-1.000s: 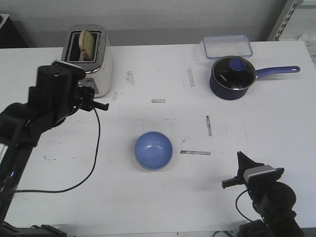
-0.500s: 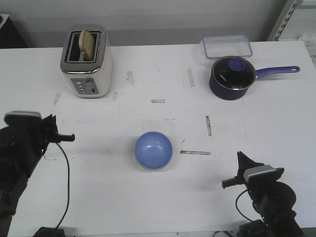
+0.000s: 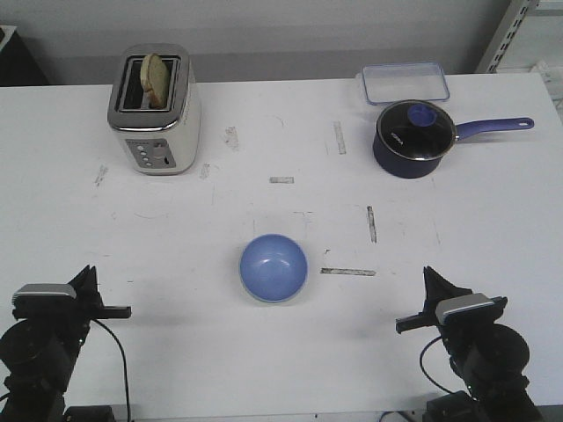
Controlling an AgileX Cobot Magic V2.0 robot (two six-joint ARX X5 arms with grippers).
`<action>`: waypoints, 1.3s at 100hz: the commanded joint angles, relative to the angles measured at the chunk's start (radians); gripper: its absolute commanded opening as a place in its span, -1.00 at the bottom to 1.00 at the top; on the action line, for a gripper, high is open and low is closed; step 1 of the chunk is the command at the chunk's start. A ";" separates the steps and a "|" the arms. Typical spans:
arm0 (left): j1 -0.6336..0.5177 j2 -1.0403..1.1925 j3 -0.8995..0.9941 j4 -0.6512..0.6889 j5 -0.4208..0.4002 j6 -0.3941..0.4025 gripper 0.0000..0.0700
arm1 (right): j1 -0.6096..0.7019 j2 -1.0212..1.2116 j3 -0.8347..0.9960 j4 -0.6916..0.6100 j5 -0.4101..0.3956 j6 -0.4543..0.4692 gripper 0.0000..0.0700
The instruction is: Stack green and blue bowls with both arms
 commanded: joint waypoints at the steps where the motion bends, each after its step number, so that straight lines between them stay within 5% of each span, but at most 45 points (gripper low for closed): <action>1: 0.000 -0.002 0.005 0.017 0.000 0.017 -1.00 | 0.001 0.005 0.002 0.016 0.002 -0.001 -1.00; 87: 0.023 -0.123 -0.018 0.037 0.005 0.017 -1.00 | 0.001 0.005 0.002 0.024 0.045 -0.002 -1.00; 109: 0.056 -0.192 -0.159 0.080 0.019 0.017 -1.00 | 0.001 0.005 0.002 0.024 0.046 -0.002 -1.00; 130: 0.056 -0.330 -0.386 0.268 0.019 0.016 -1.00 | 0.001 0.005 0.002 0.024 0.046 -0.002 -1.00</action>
